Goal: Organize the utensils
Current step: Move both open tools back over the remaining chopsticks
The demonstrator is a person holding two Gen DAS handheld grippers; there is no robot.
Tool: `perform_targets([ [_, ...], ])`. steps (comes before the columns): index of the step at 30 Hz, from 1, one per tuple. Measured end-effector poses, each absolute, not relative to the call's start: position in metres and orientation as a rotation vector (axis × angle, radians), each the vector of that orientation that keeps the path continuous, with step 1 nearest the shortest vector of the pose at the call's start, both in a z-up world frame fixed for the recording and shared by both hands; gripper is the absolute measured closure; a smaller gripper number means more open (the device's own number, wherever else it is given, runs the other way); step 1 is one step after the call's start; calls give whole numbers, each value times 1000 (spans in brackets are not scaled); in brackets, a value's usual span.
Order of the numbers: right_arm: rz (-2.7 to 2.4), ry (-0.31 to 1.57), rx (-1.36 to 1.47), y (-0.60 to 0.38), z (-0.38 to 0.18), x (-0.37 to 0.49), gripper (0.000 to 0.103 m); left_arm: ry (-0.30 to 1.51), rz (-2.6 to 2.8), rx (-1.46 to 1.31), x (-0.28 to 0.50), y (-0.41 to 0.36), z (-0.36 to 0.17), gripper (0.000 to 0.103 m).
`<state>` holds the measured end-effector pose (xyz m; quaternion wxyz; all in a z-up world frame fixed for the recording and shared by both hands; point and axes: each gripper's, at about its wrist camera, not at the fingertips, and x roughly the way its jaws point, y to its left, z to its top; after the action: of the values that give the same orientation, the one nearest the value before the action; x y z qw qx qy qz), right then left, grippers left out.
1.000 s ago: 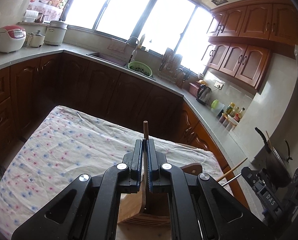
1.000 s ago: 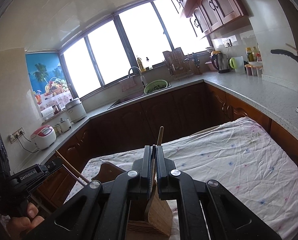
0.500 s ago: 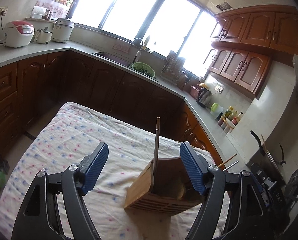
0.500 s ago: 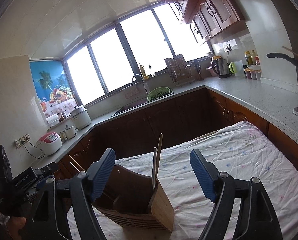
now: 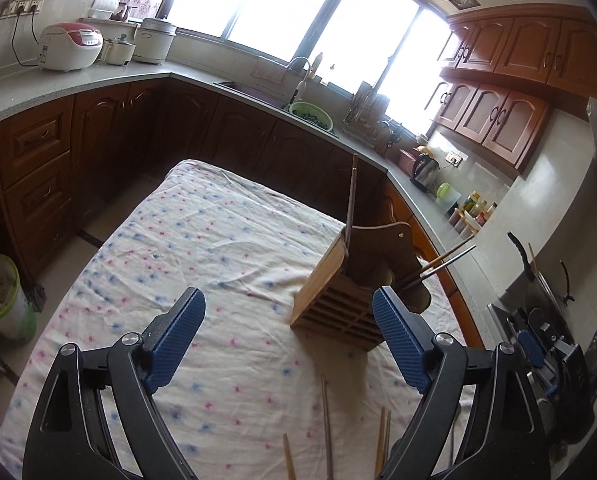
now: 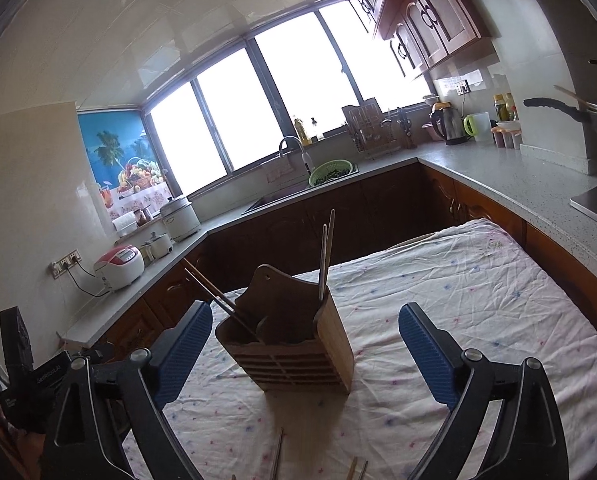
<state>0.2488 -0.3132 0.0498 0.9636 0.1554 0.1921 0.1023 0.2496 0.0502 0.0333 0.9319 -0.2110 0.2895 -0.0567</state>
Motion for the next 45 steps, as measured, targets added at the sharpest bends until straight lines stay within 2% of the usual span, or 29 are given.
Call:
perform_targets([
  [21,196,467,297,-322,15,175,7,720,-65,-360,173,63,-9,15],
  [40,202,552,223,-308,-11,167,8,861,-29,-330,148,68,-50,15],
  [43,211,567,207,-301,-15,170,15,891,-18,-327,148,70,-60,15],
  [45,221,593,206,-298,-20,175,27,912,-21,-323,149,68,-66,15],
])
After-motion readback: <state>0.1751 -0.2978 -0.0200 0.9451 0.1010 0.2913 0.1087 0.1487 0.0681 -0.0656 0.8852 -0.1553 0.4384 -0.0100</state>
